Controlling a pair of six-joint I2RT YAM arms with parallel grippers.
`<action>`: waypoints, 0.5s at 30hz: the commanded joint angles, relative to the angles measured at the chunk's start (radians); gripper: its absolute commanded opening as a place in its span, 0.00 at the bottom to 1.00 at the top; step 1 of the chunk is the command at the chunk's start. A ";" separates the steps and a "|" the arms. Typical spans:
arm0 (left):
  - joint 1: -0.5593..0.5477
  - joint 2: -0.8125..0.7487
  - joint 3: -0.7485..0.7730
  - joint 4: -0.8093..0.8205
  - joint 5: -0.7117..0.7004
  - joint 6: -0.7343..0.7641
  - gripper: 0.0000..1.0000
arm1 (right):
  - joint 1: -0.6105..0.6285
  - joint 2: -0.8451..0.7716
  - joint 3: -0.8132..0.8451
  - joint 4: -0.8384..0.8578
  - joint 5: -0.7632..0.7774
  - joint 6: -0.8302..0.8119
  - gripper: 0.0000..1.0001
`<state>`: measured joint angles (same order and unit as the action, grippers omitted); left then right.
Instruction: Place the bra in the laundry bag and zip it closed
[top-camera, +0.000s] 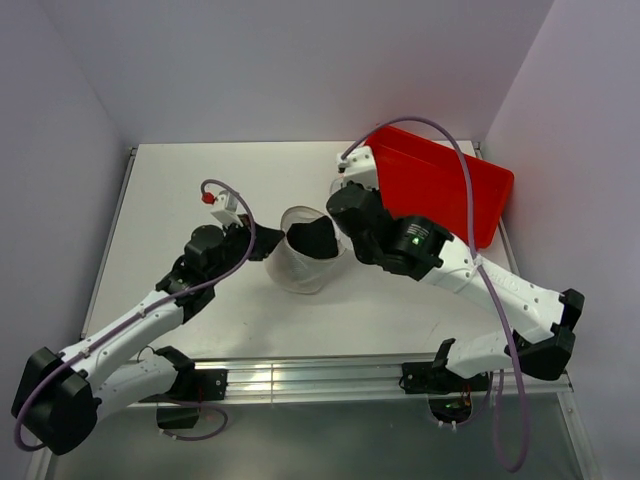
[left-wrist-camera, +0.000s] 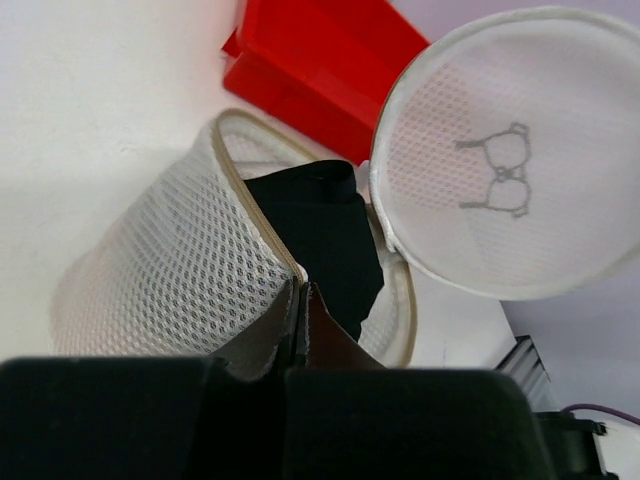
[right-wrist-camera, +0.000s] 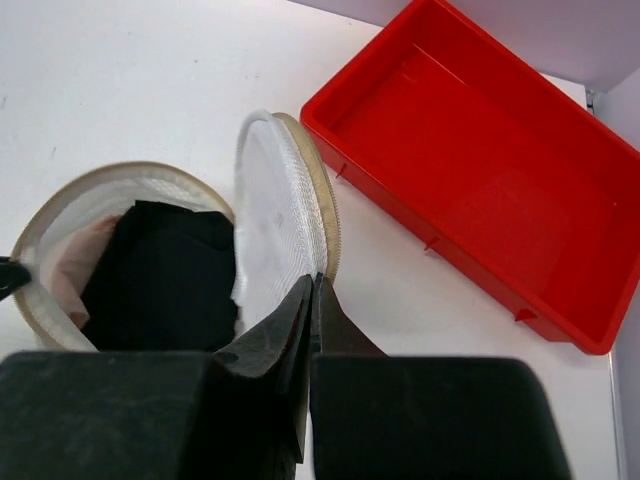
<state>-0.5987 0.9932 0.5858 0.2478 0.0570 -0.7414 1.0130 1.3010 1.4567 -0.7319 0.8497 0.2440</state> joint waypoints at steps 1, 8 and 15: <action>0.000 0.036 -0.026 0.100 -0.034 0.016 0.00 | 0.050 0.061 0.085 -0.020 0.072 -0.006 0.00; -0.001 0.074 -0.110 0.191 -0.051 0.004 0.00 | 0.186 0.306 0.281 0.015 0.002 0.005 0.07; 0.004 -0.014 -0.188 0.186 -0.094 -0.015 0.00 | 0.245 0.416 0.400 0.052 -0.162 0.021 0.49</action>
<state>-0.5980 1.0325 0.4107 0.3767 0.0013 -0.7540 1.2533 1.7691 1.8175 -0.7280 0.7673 0.2497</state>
